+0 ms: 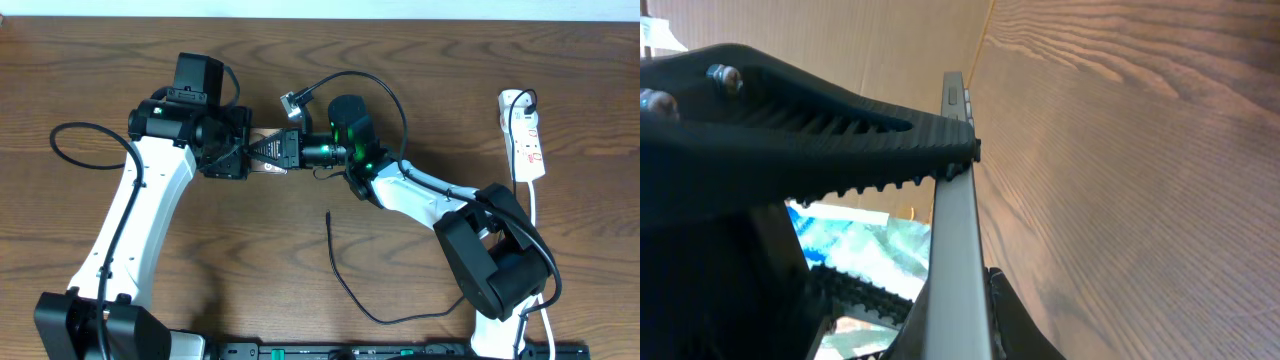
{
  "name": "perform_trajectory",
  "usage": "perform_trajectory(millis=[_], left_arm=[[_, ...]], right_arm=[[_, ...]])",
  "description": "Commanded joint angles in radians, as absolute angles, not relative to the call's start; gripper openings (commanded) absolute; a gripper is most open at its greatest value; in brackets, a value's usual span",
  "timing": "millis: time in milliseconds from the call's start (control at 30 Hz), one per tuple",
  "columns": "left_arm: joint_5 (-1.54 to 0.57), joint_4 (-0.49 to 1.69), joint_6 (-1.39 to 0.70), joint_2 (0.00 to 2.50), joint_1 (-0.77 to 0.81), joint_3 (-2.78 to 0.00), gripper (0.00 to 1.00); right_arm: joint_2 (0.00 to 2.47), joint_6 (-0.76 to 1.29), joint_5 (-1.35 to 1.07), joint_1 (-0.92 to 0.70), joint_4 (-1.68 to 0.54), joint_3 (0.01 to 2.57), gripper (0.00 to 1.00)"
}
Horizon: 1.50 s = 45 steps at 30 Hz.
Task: Plug charger to phone and switch on socket
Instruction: 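Grasp the phone's edge with the right gripper beside the left gripper, then open the left gripper and pull it back from the phone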
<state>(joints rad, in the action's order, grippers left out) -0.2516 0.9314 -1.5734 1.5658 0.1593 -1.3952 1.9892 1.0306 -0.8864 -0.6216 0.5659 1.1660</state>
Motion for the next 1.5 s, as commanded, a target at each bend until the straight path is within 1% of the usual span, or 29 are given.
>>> perform_trajectory(millis=[0, 33, 133, 267, 333, 567, 700, 867, 1000, 1200, 1333, 1467], left_arm=[[-0.248, 0.927, -1.572, 1.567, 0.163, -1.397, 0.77], [-0.249, 0.927, -1.568, 1.567, 0.163, -1.397, 0.78], [-0.249, 0.928, -1.565, 1.567, 0.163, -1.397, 0.88], [-0.249, 0.929, -1.565, 1.567, 0.163, -1.397, 0.93], [-0.249, 0.932, -1.564, 1.567, 0.163, -1.397, 0.95], [-0.255, 0.938, -1.502, 1.566, 0.163, -1.397, 0.95], [-0.311, 0.937, -1.457, 1.566, 0.152, -1.397, 0.95], [-0.442, 0.902, -1.265, 1.566, 0.096, -1.397, 0.95], [-0.540, 0.874, -1.102, 1.566, 0.038, -1.397, 0.95], [-0.598, 0.865, -0.922, 1.566, -0.049, -1.397, 0.95], [-0.657, 0.825, -0.862, 1.566, -0.092, -1.396, 0.95], [-0.728, 0.698, -0.847, 1.566, -0.106, -1.373, 0.95]], right_arm=[[1.988, 1.059, -0.881, -0.630, 0.561, 1.182, 0.02], [1.988, 1.059, -0.881, -0.630, 0.561, 1.182, 0.02], [1.988, 1.058, -0.881, -0.629, 0.561, 1.182, 0.01], [1.988, 1.058, -0.881, -0.625, 0.561, 1.182, 0.01], [1.988, 1.058, -0.881, -0.621, 0.561, 1.182, 0.01], [1.988, 1.033, -0.881, -0.586, 0.555, 1.182, 0.01], [1.988, 0.988, -0.876, -0.552, 0.505, 1.182, 0.01], [1.988, 0.979, -0.862, -0.477, 0.382, 1.182, 0.01], [1.988, 0.984, -0.863, -0.416, 0.330, 1.182, 0.01], [1.988, 1.167, -0.866, -0.326, 0.322, 1.182, 0.01], [1.988, 1.382, -0.866, -0.292, 0.323, 1.182, 0.01], [1.988, 1.625, -0.866, -0.287, 0.359, 1.182, 0.01]])
